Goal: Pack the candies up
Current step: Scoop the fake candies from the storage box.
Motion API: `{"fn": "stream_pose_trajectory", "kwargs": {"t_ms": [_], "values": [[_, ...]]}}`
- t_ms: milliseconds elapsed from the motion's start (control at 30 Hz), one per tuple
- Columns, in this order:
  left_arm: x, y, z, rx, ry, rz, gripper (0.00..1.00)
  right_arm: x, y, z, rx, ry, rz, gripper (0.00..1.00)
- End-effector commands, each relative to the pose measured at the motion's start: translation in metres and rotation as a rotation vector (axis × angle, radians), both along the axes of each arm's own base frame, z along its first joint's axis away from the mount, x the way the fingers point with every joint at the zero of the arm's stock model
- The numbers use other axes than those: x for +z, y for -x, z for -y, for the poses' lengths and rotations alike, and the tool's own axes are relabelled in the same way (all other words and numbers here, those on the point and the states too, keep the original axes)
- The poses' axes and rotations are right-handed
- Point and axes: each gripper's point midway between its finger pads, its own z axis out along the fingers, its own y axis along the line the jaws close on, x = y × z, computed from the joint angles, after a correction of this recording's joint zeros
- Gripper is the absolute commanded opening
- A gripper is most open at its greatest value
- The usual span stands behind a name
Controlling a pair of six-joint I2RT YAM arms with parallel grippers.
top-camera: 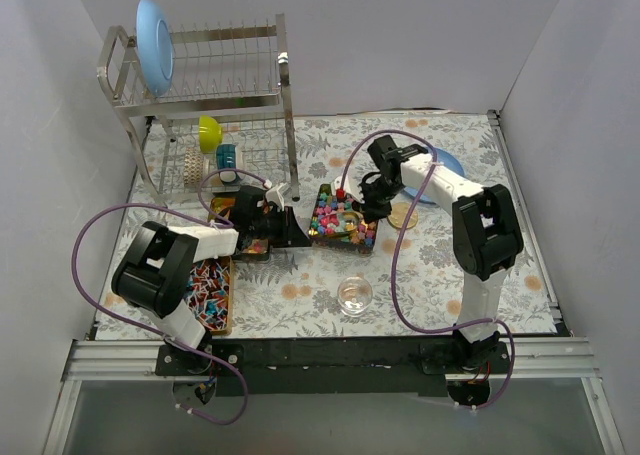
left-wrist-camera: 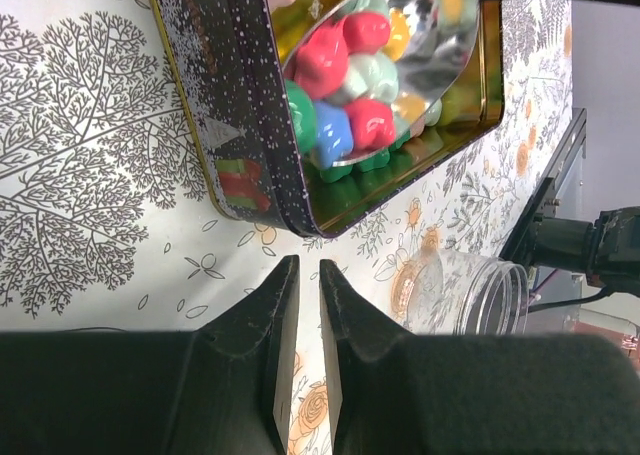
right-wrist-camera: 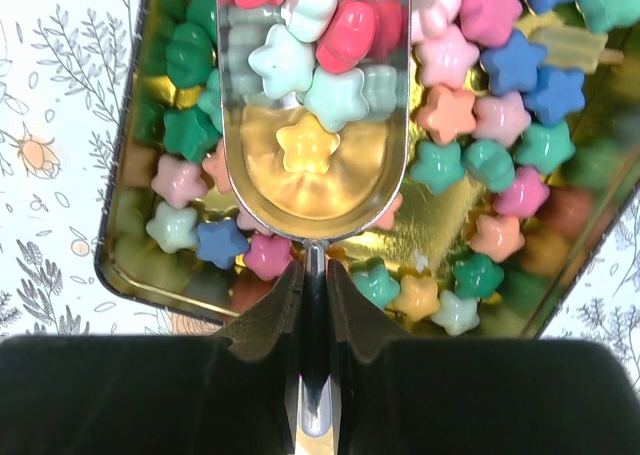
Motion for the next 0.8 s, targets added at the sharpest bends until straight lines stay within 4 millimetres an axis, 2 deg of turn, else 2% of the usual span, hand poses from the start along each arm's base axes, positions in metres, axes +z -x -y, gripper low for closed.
{"fn": "stream_pose_trajectory", "kwargs": {"t_ms": [0, 133, 233, 400, 533, 567, 600, 633, 667, 733, 767], "values": [[0.018, -0.001, 0.000, -0.025, 0.015, 0.057, 0.14, 0.022, -0.006, -0.003, -0.011, -0.065, 0.013, 0.01], [0.017, -0.001, 0.000, -0.031, 0.008, 0.060, 0.15, 0.019, -0.006, 0.004, -0.024, -0.073, 0.013, 0.01], [0.020, -0.001, 0.000, -0.050, 0.001, 0.071, 0.16, 0.024, -0.011, 0.006, -0.055, -0.111, 0.028, 0.01], [0.026, 0.001, -0.005, -0.092, -0.010, 0.087, 0.21, 0.058, -0.021, 0.006, -0.143, -0.258, 0.055, 0.01], [0.038, -0.004, -0.012, -0.101, -0.006, 0.128, 0.20, 0.075, -0.016, 0.010, -0.186, -0.326, 0.077, 0.01], [0.041, -0.007, -0.014, -0.103, -0.005, 0.138, 0.20, 0.087, -0.012, 0.011, -0.210, -0.350, 0.092, 0.01], [0.045, -0.010, -0.017, -0.094, -0.002, 0.150, 0.20, 0.081, -0.005, 0.015, -0.230, -0.357, 0.076, 0.01], [0.047, -0.012, -0.018, -0.092, 0.000, 0.160, 0.20, 0.088, -0.009, 0.014, -0.250, -0.390, 0.105, 0.01], [0.050, -0.014, -0.020, -0.091, 0.000, 0.175, 0.21, 0.100, -0.003, 0.016, -0.298, -0.421, 0.103, 0.01], [0.057, -0.018, -0.022, -0.086, -0.001, 0.205, 0.21, 0.087, 0.019, 0.020, -0.282, -0.388, 0.088, 0.01], [0.060, -0.019, -0.022, -0.088, -0.005, 0.226, 0.22, 0.094, 0.028, 0.024, -0.269, -0.384, 0.122, 0.01]]}}
